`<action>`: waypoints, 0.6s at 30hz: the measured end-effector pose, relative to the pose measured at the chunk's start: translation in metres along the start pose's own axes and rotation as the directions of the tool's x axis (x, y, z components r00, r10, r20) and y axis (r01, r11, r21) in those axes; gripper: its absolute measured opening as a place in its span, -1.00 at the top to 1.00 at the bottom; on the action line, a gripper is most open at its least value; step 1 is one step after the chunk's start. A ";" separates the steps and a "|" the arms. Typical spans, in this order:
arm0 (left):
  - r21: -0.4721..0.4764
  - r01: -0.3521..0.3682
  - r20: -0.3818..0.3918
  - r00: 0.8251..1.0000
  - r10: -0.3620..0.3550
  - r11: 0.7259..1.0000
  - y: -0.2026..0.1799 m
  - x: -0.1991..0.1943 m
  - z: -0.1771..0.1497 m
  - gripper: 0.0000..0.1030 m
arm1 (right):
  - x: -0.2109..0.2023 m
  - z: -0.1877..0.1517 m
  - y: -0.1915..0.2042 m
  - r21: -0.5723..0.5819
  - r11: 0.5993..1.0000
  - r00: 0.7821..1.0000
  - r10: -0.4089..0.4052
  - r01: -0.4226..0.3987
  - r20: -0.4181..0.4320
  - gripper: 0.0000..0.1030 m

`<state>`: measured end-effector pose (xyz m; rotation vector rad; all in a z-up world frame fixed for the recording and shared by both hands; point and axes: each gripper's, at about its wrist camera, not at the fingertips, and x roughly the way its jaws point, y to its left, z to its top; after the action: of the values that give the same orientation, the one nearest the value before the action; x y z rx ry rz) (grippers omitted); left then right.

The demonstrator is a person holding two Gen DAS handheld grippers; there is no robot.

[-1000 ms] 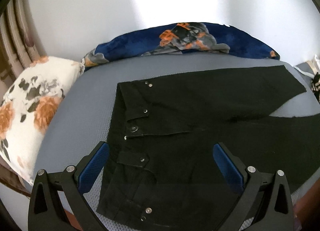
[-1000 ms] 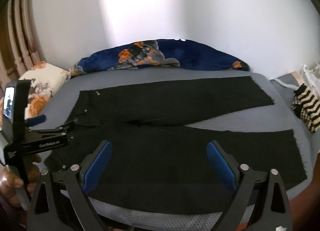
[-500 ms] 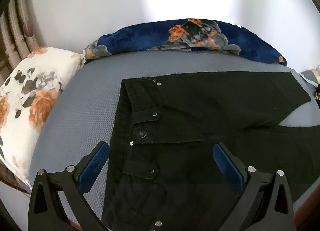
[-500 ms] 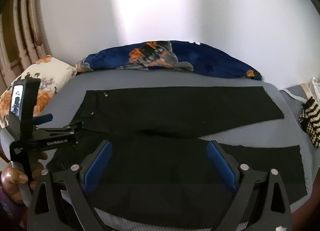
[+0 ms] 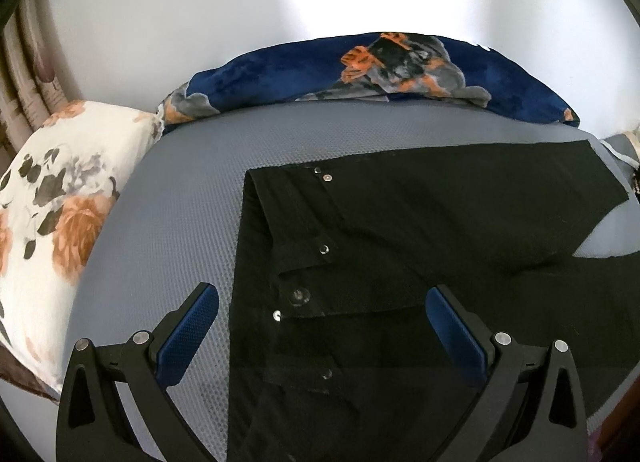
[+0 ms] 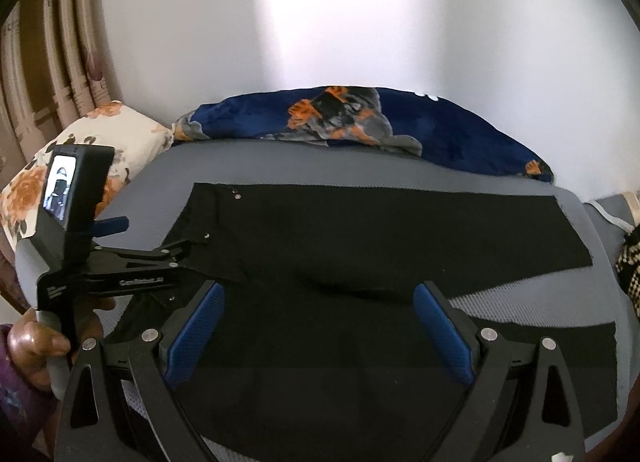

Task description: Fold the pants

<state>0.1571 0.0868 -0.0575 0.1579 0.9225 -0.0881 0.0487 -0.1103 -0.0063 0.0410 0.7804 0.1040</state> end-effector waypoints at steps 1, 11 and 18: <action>0.001 -0.003 -0.002 1.000 0.003 1.000 0.001 0.002 0.002 -0.99 | 0.001 0.001 0.001 -0.001 1.000 1.000 0.005 -0.005 0.001 -0.84; -0.021 -0.019 -0.042 0.999 0.018 1.000 0.023 0.032 0.021 -0.99 | 0.018 0.009 0.004 -0.006 1.000 1.000 0.025 -0.025 -0.013 -0.84; -0.100 -0.002 -0.024 1.000 0.000 0.995 0.072 0.065 0.047 -0.99 | 0.027 0.006 -0.001 0.009 1.000 0.999 0.024 -0.024 -0.037 -0.84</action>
<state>0.2438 0.1488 -0.0746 0.0671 0.9482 -0.0391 0.0721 -0.1081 -0.0209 0.0562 0.8175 0.1244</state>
